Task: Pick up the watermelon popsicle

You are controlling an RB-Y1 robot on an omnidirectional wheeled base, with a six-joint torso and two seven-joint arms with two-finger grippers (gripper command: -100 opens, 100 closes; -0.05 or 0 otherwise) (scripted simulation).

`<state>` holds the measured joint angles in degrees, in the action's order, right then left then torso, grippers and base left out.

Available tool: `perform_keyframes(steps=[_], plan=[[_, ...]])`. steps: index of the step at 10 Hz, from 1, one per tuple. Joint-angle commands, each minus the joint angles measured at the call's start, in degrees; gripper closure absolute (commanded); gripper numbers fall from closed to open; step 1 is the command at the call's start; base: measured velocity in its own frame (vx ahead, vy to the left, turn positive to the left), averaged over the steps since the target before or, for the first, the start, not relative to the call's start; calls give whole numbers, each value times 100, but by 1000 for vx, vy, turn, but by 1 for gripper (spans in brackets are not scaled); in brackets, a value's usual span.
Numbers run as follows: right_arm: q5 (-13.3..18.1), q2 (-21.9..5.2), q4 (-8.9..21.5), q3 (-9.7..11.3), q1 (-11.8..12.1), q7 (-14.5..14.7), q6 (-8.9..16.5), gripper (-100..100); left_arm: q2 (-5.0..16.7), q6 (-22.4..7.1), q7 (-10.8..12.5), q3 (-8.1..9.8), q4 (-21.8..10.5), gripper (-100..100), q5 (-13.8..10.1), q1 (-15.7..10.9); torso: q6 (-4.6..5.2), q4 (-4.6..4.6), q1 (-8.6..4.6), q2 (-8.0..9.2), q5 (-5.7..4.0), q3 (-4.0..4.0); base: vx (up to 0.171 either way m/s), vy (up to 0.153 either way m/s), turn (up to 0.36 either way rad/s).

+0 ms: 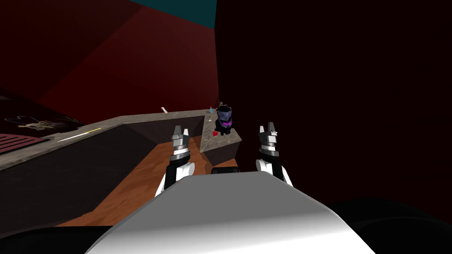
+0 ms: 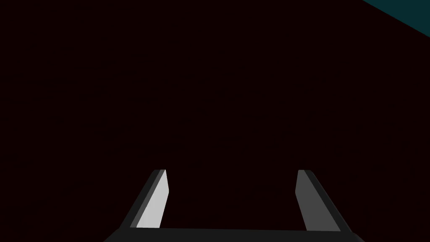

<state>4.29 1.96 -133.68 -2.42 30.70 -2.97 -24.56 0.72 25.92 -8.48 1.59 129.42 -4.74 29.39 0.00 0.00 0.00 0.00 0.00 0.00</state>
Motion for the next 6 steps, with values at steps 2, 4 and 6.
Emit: perform_keyframes(steps=[2, 4, 6], plan=[[0, 0, 0, 0, -1, 0, 0, 0, 318, -340, 162, 81, -95, -100, 31, -203, 1, 2, 19, 11, 3, 6, -68, 77, -63], [0, -1, 0, 0, -1, 0, 0, 0, 500, -676, 338, 167, -211, -100, 66, -427, 1, 8, 38, 36, 9, 21, -109, 87, -79], [0, -1, 0, -1, -1, 0, 0, 0, 581, -929, 448, 219, -288, -100, 89, -568, 1, 9, 44, 41, 9, 24, -88, 102, -62]])
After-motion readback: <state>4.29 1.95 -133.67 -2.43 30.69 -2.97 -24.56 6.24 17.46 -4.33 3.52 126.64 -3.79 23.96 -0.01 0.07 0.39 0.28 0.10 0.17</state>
